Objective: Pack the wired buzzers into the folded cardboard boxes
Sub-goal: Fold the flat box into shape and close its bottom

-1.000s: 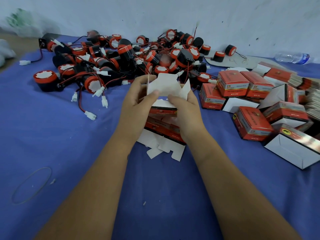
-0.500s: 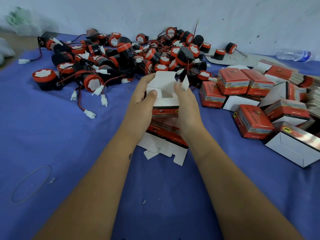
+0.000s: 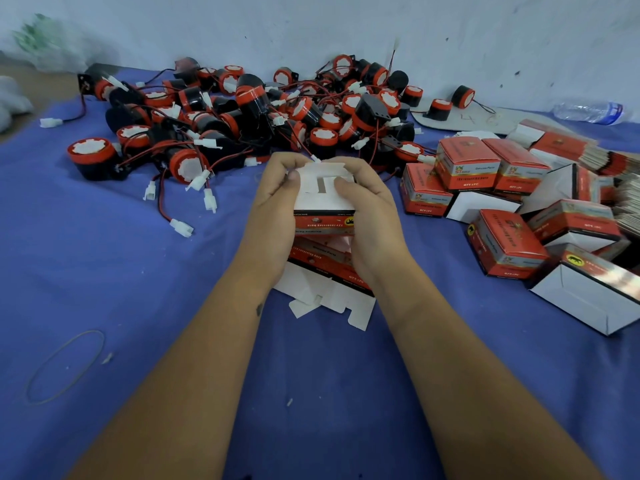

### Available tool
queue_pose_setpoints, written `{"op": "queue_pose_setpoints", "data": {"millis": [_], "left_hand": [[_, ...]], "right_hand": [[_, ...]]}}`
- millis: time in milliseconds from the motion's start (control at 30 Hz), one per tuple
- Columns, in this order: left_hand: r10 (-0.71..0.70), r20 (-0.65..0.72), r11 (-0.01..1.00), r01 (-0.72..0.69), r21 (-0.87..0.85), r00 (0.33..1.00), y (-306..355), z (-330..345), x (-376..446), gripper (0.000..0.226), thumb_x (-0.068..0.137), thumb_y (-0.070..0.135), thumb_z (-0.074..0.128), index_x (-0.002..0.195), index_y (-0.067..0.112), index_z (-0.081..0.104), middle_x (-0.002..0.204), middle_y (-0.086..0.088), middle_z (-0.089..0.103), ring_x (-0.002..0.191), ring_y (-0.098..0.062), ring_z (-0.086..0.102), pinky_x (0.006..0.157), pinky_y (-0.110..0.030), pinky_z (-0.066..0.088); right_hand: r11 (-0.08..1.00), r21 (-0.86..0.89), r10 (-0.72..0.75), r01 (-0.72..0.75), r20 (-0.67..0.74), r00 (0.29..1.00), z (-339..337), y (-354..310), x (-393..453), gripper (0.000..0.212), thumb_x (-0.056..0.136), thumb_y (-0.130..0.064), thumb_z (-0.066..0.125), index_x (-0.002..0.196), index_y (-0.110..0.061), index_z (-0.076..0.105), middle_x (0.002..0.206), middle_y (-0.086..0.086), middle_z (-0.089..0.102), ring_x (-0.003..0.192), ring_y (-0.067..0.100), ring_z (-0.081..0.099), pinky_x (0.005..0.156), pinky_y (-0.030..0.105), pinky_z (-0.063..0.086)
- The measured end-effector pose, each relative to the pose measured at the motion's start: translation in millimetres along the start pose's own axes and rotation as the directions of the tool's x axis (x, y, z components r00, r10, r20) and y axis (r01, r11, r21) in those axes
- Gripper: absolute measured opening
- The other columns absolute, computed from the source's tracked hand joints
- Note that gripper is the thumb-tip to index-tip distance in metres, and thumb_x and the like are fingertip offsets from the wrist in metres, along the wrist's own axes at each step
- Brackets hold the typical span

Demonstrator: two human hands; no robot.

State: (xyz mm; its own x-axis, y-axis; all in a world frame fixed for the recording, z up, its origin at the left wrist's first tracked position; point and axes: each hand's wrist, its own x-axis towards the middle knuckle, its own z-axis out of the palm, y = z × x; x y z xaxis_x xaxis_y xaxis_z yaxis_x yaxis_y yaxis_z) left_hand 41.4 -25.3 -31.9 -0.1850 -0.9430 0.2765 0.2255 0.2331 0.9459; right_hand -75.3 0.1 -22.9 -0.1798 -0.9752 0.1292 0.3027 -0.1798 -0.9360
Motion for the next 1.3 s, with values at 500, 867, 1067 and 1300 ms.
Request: {"op": "queue_pose_setpoints", "data": {"millis": [500,867,1067,1300], "left_hand": [[0.027,-0.066,0.999,-0.024,0.040,0.997,0,2,-1,0.042,0.088,-0.001,0.055,0.094,0.041,0.054,0.112,-0.012,0.061,0.098,-0.025,0.065,0.067,-0.026,0.053],[-0.143,0.018,0.986,0.144,-0.087,0.990,1,-2,2,0.038,0.086,0.015,0.043,0.108,0.034,0.067,0.101,0.002,0.071,0.089,-0.017,0.069,0.071,-0.033,0.058],[-0.093,-0.016,0.992,0.091,-0.088,0.996,3,-4,3,0.047,0.088,-0.007,0.048,0.098,0.032,0.071,0.106,0.003,0.070,0.081,-0.008,0.071,0.061,-0.023,0.054],[-0.212,-0.079,0.965,0.196,-0.176,0.974,5,4,2,0.037,0.104,0.048,0.033,0.106,0.036,0.068,0.093,0.011,0.076,0.088,-0.009,0.072,0.070,-0.023,0.055]], "right_hand": [[0.959,-0.282,-0.044,0.029,-0.046,0.998,4,-2,-2,0.032,0.085,0.005,0.058,0.099,-0.022,0.063,0.114,0.015,0.063,0.096,0.034,0.065,0.082,0.050,0.056],[0.993,-0.114,0.019,-0.033,-0.122,0.992,7,-5,-5,0.016,0.092,-0.012,0.050,0.100,-0.016,0.063,0.124,0.021,0.058,0.101,0.037,0.062,0.082,0.049,0.054],[0.998,-0.058,-0.040,0.038,-0.019,0.999,9,-6,-7,0.016,0.097,-0.011,0.041,0.103,-0.010,0.057,0.105,0.017,0.059,0.086,0.027,0.058,0.073,0.042,0.052],[0.918,-0.289,-0.293,0.271,-0.035,0.956,13,-4,-12,0.036,0.087,-0.024,0.044,0.118,-0.009,0.056,0.110,0.001,0.061,0.093,-0.001,0.059,0.077,0.016,0.048]]}}
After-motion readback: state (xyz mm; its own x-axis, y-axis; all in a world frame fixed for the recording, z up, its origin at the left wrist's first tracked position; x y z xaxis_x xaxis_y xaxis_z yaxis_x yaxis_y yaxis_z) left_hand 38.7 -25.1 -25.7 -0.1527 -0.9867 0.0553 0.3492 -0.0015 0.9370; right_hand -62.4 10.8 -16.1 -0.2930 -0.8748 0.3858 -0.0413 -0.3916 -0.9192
